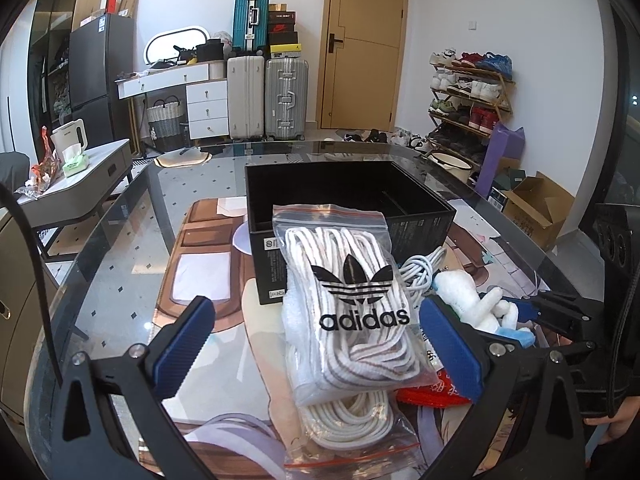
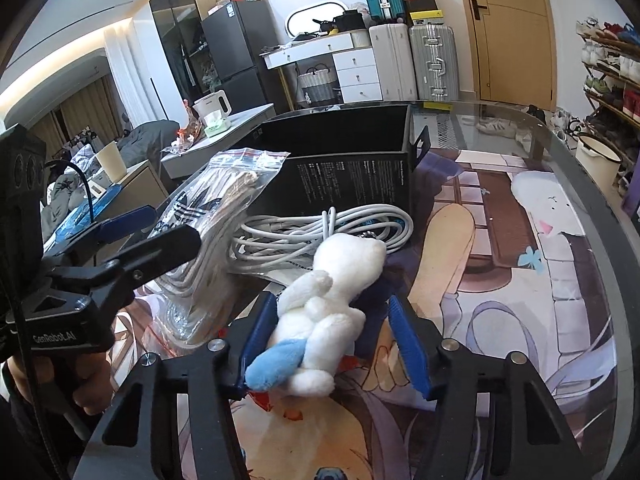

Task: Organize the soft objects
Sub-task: 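Close left tool on the adidas bag while right tool grasps the white plush bunny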

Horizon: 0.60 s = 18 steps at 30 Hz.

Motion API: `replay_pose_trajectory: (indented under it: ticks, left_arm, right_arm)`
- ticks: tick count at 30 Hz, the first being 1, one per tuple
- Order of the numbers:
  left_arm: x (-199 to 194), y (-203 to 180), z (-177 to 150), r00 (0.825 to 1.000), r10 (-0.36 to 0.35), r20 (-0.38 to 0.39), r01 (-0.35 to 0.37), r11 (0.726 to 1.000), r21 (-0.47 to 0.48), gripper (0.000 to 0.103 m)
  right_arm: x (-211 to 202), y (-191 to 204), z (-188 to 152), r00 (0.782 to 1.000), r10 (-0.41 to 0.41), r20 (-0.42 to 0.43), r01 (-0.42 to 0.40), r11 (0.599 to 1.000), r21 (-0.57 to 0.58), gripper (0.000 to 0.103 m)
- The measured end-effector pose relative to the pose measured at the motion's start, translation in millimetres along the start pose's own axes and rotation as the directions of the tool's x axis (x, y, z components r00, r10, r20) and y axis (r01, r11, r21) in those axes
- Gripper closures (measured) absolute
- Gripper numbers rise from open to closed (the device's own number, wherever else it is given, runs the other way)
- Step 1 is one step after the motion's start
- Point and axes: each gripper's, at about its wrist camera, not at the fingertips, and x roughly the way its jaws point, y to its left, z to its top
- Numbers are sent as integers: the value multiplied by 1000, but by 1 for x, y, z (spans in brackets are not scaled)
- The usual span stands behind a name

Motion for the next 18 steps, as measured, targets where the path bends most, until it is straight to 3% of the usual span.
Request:
replay_pose_trajectory:
  ticks: [4,7,10,12,14,18]
  left_arm:
    - [3,-6,-1,1000,9,-2,-9,1000,25,4]
    - [6,-7,-2,1000,5,-16,-4,1000,24,12]
    - [8,-7,-3,1000,-7,-24,7,1000,22,25]
    - [8,-8,-3,999,-15,-28,15,1000,24,44]
    - [9,-8,-3,999,-27,-37,28,999,21,54]
    - [5,-7,-4,999,-40,-30,40,999,16,59]
  right_arm:
    - [-2,1,0,1000,15,5,-15,1000,-3,54]
    - [-2,2,-1,1000,25,5,-25,1000,-9,60]
    - [-4,2,-2,999,35,8,-35,999,-15,63]
    - [-8,3,-4,999,39,15,-39,999,-21,64]
    - [-12,3,-6,999,38,30,-37,999,-25,64]
    - [-19,7,-7,998,37,49,-35,998,-43,65]
